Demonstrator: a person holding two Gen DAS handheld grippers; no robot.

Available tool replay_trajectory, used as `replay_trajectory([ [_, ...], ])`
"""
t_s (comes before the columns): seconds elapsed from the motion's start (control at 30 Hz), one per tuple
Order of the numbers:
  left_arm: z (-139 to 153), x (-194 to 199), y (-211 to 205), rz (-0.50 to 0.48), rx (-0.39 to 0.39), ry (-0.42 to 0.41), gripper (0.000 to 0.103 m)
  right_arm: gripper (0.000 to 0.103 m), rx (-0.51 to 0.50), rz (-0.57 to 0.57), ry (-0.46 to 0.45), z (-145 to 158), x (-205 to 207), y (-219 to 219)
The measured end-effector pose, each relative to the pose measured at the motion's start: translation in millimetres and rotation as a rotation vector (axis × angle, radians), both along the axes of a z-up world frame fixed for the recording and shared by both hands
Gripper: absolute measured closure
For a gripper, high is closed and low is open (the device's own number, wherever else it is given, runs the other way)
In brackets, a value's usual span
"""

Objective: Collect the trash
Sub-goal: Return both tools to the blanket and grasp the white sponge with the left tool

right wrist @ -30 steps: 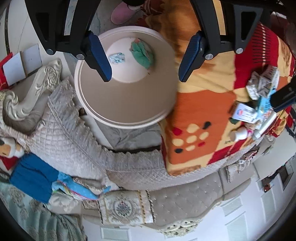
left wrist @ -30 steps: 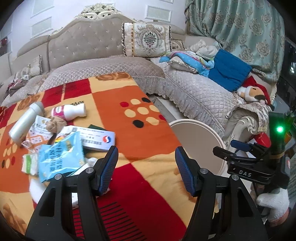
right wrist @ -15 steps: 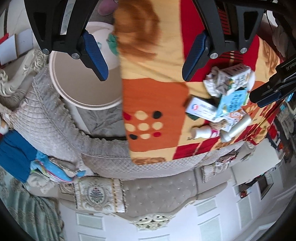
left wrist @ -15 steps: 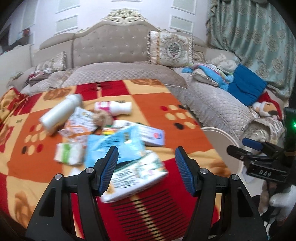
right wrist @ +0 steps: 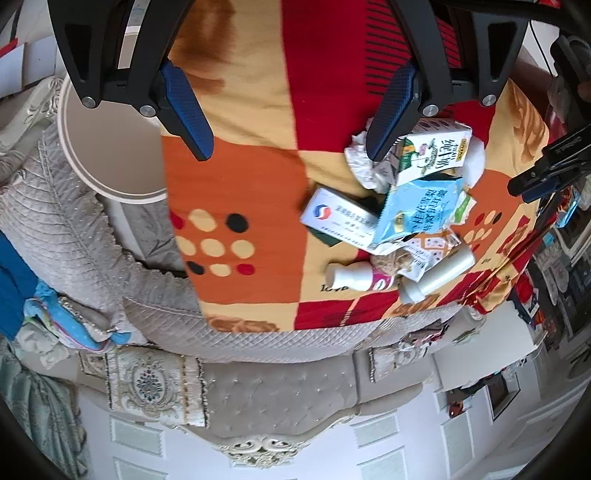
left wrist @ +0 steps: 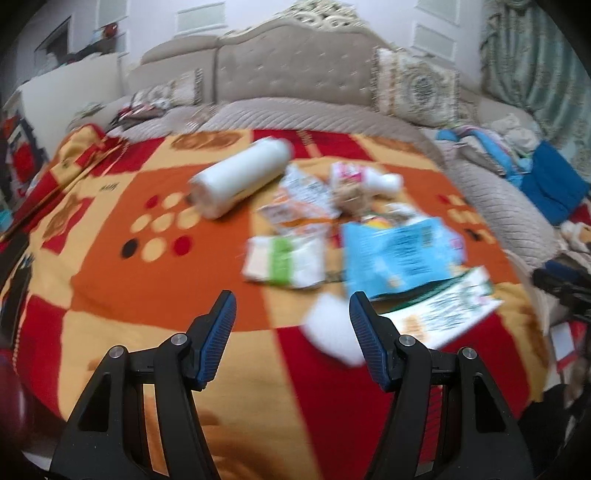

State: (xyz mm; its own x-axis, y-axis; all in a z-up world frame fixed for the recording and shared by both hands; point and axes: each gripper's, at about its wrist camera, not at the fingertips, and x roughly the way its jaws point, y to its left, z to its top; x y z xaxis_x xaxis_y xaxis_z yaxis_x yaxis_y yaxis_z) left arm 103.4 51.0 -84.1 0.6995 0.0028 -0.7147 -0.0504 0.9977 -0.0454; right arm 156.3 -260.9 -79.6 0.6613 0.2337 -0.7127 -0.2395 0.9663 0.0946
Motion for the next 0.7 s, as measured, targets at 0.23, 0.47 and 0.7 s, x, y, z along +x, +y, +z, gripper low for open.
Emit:
replay_trajectory([
  [0.23,-34,23,38,0.096,-0.026,0.103,0.041,0.02,-0.005,0.025,0.015,-2,8,12],
  [0.47,-31,15,25,0.036,-0.159,0.127,0.041,0.02,-0.007,0.035,0.027,-5,12,15],
  [0.7,-25,21,4,0.002,-0.349,0.158,0.04,0.02,0.015,0.033,0.059,-16,16,14],
])
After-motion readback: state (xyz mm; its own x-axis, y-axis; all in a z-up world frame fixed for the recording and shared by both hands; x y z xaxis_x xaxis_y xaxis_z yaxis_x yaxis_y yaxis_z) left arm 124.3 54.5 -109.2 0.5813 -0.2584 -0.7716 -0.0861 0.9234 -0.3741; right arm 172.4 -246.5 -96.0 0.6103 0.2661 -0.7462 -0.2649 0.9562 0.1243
